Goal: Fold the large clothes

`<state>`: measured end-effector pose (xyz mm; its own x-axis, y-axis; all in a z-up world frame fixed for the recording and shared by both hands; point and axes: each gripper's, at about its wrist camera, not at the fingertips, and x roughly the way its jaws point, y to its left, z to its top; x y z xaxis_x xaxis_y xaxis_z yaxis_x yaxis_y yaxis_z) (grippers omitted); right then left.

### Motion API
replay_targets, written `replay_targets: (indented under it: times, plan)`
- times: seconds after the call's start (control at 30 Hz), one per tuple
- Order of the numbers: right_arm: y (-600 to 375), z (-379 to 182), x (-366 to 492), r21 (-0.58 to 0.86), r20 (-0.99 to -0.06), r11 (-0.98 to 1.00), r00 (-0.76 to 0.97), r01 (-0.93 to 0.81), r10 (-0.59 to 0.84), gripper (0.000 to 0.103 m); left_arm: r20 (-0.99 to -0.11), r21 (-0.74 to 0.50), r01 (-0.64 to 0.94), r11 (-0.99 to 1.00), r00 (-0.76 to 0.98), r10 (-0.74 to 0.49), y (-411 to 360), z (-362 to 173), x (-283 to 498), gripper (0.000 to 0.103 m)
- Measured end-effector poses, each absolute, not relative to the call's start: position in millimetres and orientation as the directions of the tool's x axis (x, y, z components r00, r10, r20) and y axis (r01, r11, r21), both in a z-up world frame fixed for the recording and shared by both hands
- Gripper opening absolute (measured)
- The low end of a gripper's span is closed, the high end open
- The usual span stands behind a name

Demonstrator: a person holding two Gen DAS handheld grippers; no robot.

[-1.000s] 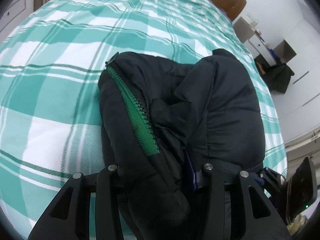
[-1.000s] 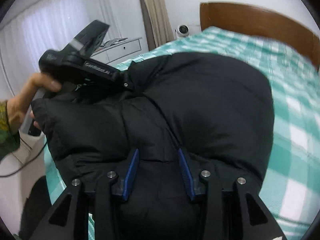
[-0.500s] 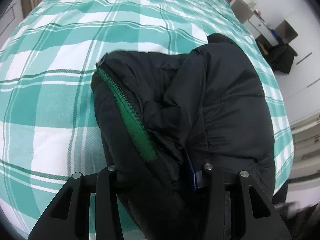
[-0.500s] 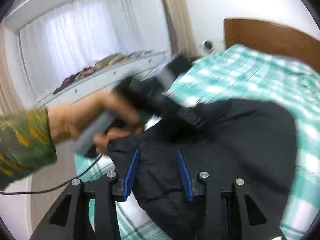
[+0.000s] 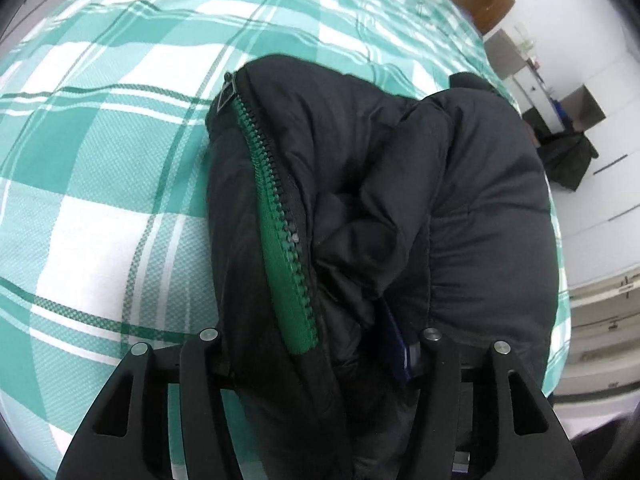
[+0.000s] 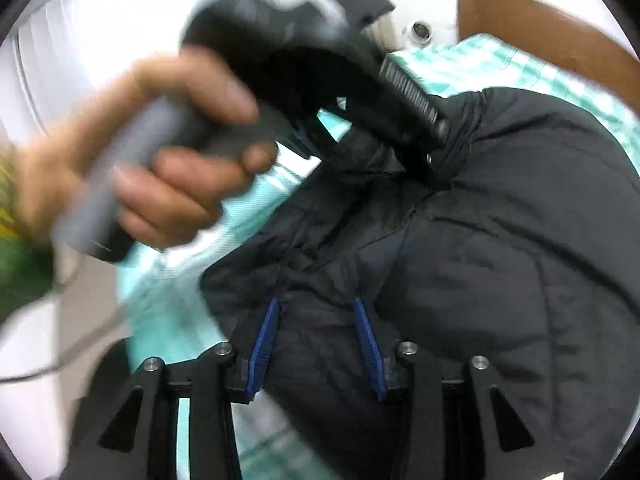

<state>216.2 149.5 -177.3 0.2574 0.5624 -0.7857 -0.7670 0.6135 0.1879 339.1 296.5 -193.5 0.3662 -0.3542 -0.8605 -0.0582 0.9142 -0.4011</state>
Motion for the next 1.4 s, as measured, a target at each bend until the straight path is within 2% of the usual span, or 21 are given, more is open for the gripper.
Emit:
replay_targets:
  times: [0.13,0.27,0.4,0.5,0.63,0.73,0.83,0.97,1.03,1.1,1.23,1.37,1.4]
  plan:
    - [107,-114,262,0.248,-0.726,0.665,0.319,-0.705,0.61,0.042,-0.855,-0.399,-0.05,0.916,0.382,-0.351,295,-195,334,0.056]
    - [95,-88,355,0.157,-0.739,0.794,0.463,-0.588,0.489,0.042,-0.845,-0.416,-0.053,0.908,0.392,-0.364,300,-196,331,0.056]
    - [128,-130,435,0.091,-0.839,0.824,0.403,-0.559,0.366,0.043,-0.836,-0.432,-0.062,0.9,0.402,-0.373,304,-199,322,0.057]
    - [140,-179,474,0.102,-0.931,0.831,0.243,-0.546,0.273,0.043,-0.839,-0.432,-0.077,0.898,0.4,-0.37,309,-205,321,0.057]
    - [141,-195,471,0.072,-0.952,0.847,0.216,-0.527,0.215,0.041,-0.837,-0.44,-0.09,0.893,0.4,-0.372,313,-211,321,0.057]
    - [139,-185,456,0.032,-0.934,0.837,0.281,-0.547,0.219,0.041,-0.834,-0.447,-0.088,0.89,0.4,-0.379,310,-208,318,0.057]
    - [115,-152,433,0.079,-0.889,0.822,0.333,-0.564,0.314,0.041,-0.837,-0.438,-0.087,0.895,0.402,-0.371,307,-206,315,0.057]
    - [55,-108,338,0.109,-0.821,0.77,0.38,-0.629,0.426,0.041,-0.834,-0.446,-0.091,0.89,0.401,-0.377,304,-205,316,0.058]
    - [33,-104,297,0.142,-0.8,0.746,0.368,-0.65,0.473,0.041,-0.831,-0.451,-0.092,0.888,0.405,-0.38,303,-206,317,0.058]
    - [14,-112,258,0.193,-0.788,0.733,0.341,-0.652,0.512,0.041,-0.83,-0.453,-0.095,0.886,0.409,-0.38,304,-206,316,0.059]
    - [11,-167,249,0.196,-0.828,0.788,0.331,-0.584,0.452,0.041,-0.825,-0.46,-0.095,0.883,0.415,-0.385,300,-202,314,0.062]
    - [15,-160,248,0.183,-0.825,0.806,0.358,-0.563,0.437,0.042,-0.845,-0.383,-0.107,0.918,0.443,-0.301,291,-193,310,0.069]
    - [14,-156,246,0.175,-0.824,0.81,0.367,-0.56,0.432,0.045,-0.848,-0.367,-0.116,0.923,0.449,-0.281,290,-188,308,0.074]
